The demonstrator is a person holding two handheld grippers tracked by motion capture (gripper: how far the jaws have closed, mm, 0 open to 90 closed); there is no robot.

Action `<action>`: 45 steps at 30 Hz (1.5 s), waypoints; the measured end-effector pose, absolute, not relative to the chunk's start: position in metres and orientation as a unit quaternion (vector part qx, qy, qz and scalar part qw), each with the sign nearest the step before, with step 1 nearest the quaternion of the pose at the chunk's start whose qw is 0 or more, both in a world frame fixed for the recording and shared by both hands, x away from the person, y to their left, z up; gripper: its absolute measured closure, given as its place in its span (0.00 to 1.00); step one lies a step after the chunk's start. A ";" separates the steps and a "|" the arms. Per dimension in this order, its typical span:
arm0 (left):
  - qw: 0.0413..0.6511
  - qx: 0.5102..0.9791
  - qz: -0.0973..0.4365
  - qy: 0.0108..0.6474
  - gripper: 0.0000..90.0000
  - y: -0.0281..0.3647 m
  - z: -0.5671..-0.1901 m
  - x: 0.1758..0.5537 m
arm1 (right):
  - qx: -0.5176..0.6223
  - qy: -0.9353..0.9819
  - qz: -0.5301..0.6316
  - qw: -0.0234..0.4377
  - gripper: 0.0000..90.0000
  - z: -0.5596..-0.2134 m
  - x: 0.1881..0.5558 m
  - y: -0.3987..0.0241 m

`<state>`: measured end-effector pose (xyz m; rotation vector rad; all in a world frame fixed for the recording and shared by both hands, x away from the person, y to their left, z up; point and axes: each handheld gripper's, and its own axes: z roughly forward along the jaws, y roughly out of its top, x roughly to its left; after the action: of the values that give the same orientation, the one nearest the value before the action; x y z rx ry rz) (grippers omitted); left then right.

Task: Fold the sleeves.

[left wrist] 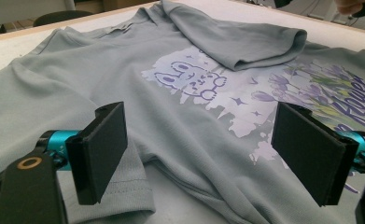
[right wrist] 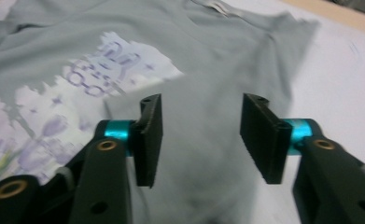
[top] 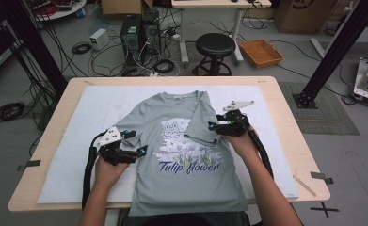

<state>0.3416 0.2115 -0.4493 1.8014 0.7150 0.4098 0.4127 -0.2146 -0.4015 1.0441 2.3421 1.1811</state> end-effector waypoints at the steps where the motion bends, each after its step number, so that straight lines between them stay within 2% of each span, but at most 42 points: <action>1: 0.548 0.760 0.173 0.302 0.20 0.212 -0.449 0.342 | 0.373 0.814 0.415 0.160 0.48 -0.404 0.411 -0.222; 12: 0.548 0.760 0.174 0.302 0.20 0.212 -0.449 0.341 | 0.404 0.779 0.451 0.160 0.39 -0.428 0.387 -0.280; 20: 0.548 0.760 0.175 0.302 0.20 0.211 -0.449 0.341 | 0.395 0.767 0.475 0.172 0.34 -0.438 0.372 -0.294; 21: 0.549 0.759 0.175 0.303 0.20 0.211 -0.449 0.341 | 0.394 0.765 0.483 0.159 0.33 -0.443 0.368 -0.298; 25: 0.547 0.761 0.176 0.300 0.20 0.211 -0.449 0.341 | 0.395 0.763 0.489 0.153 0.31 -0.446 0.366 -0.300; 27: 0.547 0.761 0.177 0.300 0.20 0.211 -0.449 0.341 | 0.391 0.766 0.488 0.149 0.25 -0.449 0.366 -0.299; 45: 0.552 0.757 0.177 0.301 0.20 0.213 -0.449 0.340 | 0.358 0.792 0.464 0.172 0.24 -0.449 0.360 -0.290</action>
<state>0.3399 0.2125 -0.4486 1.7897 0.7115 0.4190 0.3604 -0.2897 -0.4489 1.0157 2.2480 1.3154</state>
